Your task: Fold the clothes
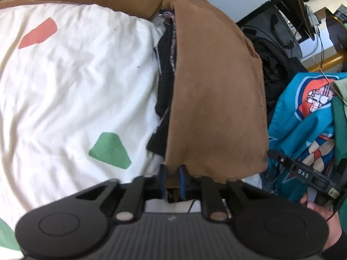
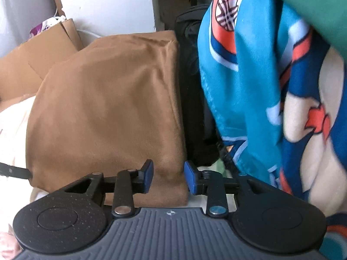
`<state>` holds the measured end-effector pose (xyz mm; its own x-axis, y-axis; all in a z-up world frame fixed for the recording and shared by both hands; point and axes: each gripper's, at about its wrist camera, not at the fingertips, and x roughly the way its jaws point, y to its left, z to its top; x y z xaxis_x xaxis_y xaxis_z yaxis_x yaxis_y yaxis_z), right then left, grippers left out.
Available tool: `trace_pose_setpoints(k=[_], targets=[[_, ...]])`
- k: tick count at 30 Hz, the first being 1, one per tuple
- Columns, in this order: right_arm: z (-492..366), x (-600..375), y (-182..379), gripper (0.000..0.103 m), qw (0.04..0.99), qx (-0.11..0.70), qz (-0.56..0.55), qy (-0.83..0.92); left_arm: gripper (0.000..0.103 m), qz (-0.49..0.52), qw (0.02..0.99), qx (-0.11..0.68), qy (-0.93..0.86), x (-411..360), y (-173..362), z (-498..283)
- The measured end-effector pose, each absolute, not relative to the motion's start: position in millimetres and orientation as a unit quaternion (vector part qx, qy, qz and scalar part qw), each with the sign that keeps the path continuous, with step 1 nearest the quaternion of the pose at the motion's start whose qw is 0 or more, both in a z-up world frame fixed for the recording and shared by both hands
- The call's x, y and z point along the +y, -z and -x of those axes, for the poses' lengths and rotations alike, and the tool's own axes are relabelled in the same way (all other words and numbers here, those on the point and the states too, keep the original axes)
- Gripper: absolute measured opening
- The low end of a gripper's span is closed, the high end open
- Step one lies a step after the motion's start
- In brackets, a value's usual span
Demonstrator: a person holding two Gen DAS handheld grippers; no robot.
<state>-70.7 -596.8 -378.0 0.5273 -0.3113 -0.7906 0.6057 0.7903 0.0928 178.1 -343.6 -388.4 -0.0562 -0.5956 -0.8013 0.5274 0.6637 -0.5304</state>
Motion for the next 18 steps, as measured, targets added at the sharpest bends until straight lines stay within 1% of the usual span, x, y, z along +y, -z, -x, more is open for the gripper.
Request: trace_pose_setpoints(k=[1,7,11,12,14,15,16,17,18], targets=[[68.9,-595.6,380.3,0.038,0.854,0.407,-0.180,0.268,0.000,0.023,0.691,0.599,0.404,-341.9,388.7,-178.3],[63.1,-590.7,394.6,0.038,0.844,0.424,-0.183,0.274,0.000,0.046,0.693,0.620,0.365,-321.0,394.1,-188.0],[62.5,-584.5,400.0,0.038,0.837,0.434,-0.185,0.277,0.000,0.031,0.687,0.619,0.379,-320.3,386.4,-184.3],[62.4,-583.1,399.7,0.038,0.837,0.434,-0.186,0.277,0.003,0.024,0.687,0.618,0.381,-321.6,384.1,-183.2],[61.6,-581.3,398.2,0.038,0.835,0.435,-0.189,0.278,0.014,0.015,0.692,0.613,0.379,-322.4,377.7,-181.5],[60.7,-580.9,397.0,0.038,0.834,0.435,-0.190,0.280,0.017,0.013,0.695,0.611,0.379,-322.6,374.2,-180.4],[59.8,-580.5,395.7,0.039,0.833,0.435,-0.192,0.282,0.024,0.012,0.698,0.608,0.379,-322.9,370.7,-179.2],[58.9,-580.1,394.5,0.040,0.833,0.435,-0.194,0.284,0.032,0.011,0.700,0.605,0.379,-321.8,366.7,-177.7],[58.1,-579.7,393.2,0.044,0.832,0.435,-0.195,0.285,0.038,0.007,0.703,0.602,0.380,-322.1,362.7,-175.5]])
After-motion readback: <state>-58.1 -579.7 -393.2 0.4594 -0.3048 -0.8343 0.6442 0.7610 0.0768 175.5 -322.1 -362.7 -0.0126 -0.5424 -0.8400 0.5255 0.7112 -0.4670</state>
